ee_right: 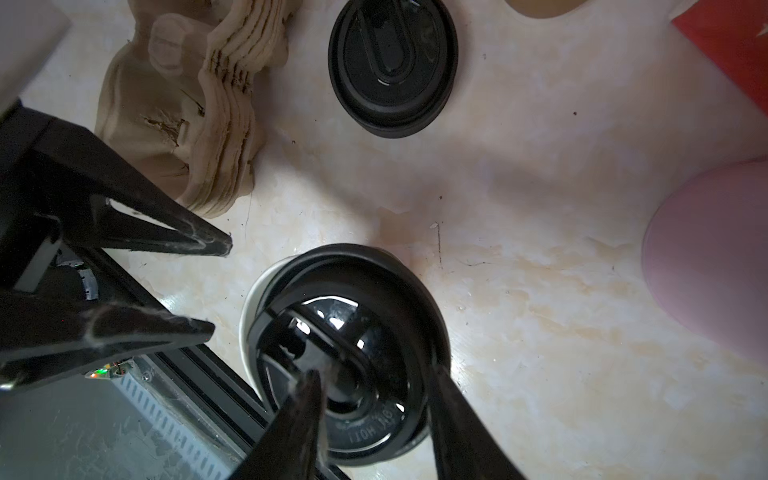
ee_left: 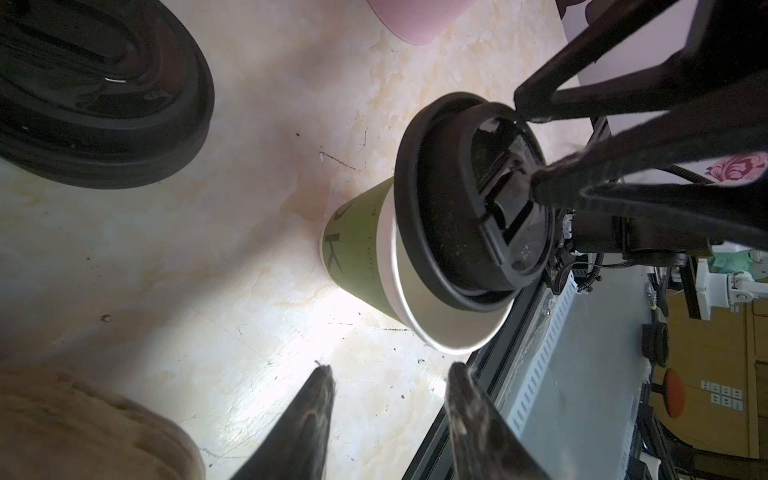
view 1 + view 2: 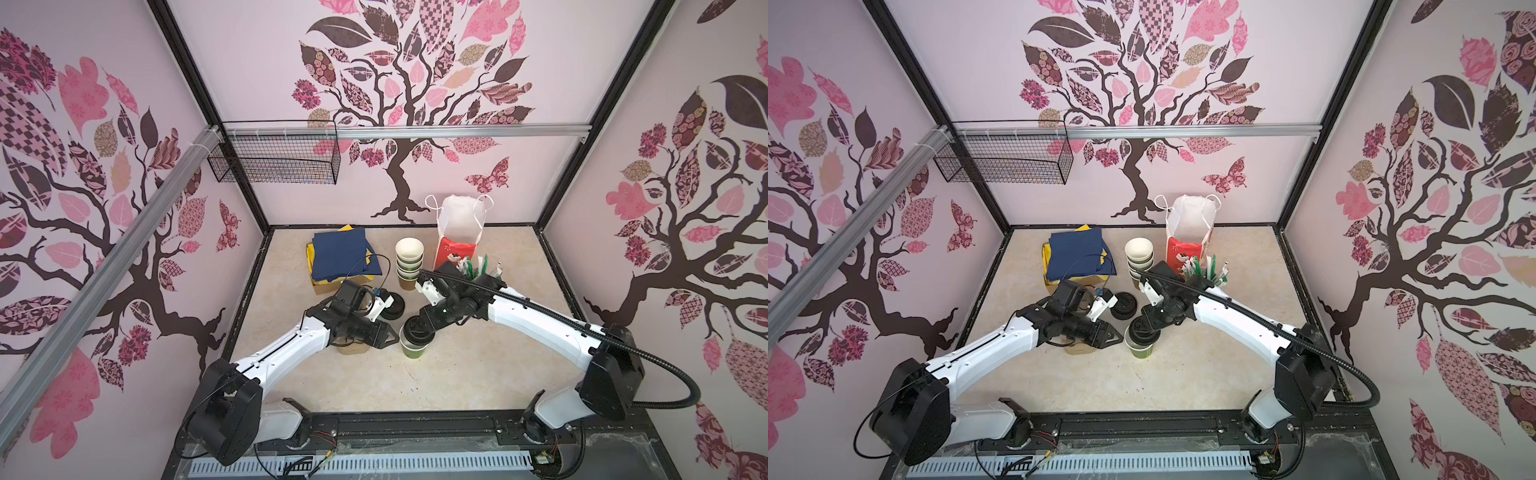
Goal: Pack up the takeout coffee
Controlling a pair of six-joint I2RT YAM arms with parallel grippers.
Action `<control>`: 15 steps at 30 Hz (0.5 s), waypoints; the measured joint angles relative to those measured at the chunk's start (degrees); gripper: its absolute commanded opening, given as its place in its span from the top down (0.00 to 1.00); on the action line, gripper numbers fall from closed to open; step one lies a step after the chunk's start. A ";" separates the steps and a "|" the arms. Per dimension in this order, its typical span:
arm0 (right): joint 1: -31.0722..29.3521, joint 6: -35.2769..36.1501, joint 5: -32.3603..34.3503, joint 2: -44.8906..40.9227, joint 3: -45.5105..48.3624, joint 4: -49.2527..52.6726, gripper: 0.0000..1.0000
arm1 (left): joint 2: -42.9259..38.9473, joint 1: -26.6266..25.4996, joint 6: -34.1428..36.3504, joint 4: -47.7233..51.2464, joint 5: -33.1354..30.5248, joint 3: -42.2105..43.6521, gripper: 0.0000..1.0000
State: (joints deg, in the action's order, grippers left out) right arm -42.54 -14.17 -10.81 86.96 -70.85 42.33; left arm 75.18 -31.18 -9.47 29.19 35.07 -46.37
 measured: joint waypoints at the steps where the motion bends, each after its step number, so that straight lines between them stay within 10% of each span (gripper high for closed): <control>1: 0.00 0.09 -0.28 0.00 0.00 0.02 0.54 | 0.00 0.00 0.07 0.00 0.00 0.00 0.52; 15: -0.02 0.59 -4.55 0.00 0.00 0.15 0.56 | 0.09 0.00 0.31 -0.37 0.15 0.00 0.53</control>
State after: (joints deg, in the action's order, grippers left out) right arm -42.57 -13.58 -15.35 86.96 -70.85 42.48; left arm 75.26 -31.18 -9.17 28.82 35.22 -46.37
